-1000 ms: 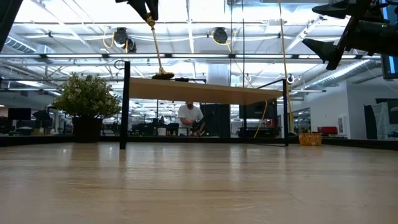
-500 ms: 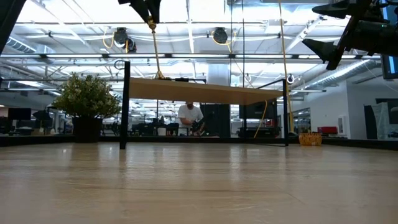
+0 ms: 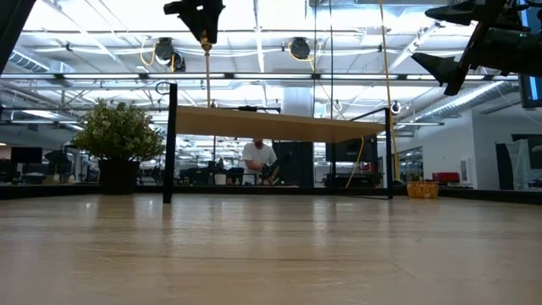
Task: Pick & Place candle stick holders
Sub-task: Put the top left gold candle holder on the shelf
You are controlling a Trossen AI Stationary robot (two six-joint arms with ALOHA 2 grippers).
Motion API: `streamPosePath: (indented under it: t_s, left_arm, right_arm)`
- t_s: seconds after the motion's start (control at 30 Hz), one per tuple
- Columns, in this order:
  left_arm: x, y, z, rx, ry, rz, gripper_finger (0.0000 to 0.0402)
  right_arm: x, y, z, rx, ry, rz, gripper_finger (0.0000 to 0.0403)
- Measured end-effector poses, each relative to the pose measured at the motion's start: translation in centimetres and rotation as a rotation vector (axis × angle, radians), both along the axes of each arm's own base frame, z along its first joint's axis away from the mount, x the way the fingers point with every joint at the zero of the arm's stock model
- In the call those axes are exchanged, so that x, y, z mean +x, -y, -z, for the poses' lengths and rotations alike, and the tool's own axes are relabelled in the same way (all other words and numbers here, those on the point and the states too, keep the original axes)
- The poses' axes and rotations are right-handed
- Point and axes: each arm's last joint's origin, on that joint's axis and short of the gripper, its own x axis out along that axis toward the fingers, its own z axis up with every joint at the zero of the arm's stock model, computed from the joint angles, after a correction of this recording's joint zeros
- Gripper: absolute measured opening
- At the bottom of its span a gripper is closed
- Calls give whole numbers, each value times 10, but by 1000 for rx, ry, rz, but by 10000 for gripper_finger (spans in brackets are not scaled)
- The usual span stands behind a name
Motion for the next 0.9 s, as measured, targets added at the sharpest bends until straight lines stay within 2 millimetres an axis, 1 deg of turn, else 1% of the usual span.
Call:
streamPosePath:
  t_s: [0.17, 0.37, 0.6, 0.9]
  left_arm:
    - [0, 0, 0, -2, 6, -7, 137]
    - [0, 0, 0, -3, -4, 13, 151]
    - [0, 0, 0, 0, -12, 27, 146]
    - [-1, 0, -1, 17, -31, 47, 193]
  right_arm:
    - [0, 0, 0, 0, 0, 0, 380]
    - [0, 0, 0, 0, 0, 0, 380]
    - [0, 0, 0, 0, 0, 0, 380]
    - [0, 0, 0, 0, 0, 0, 380]
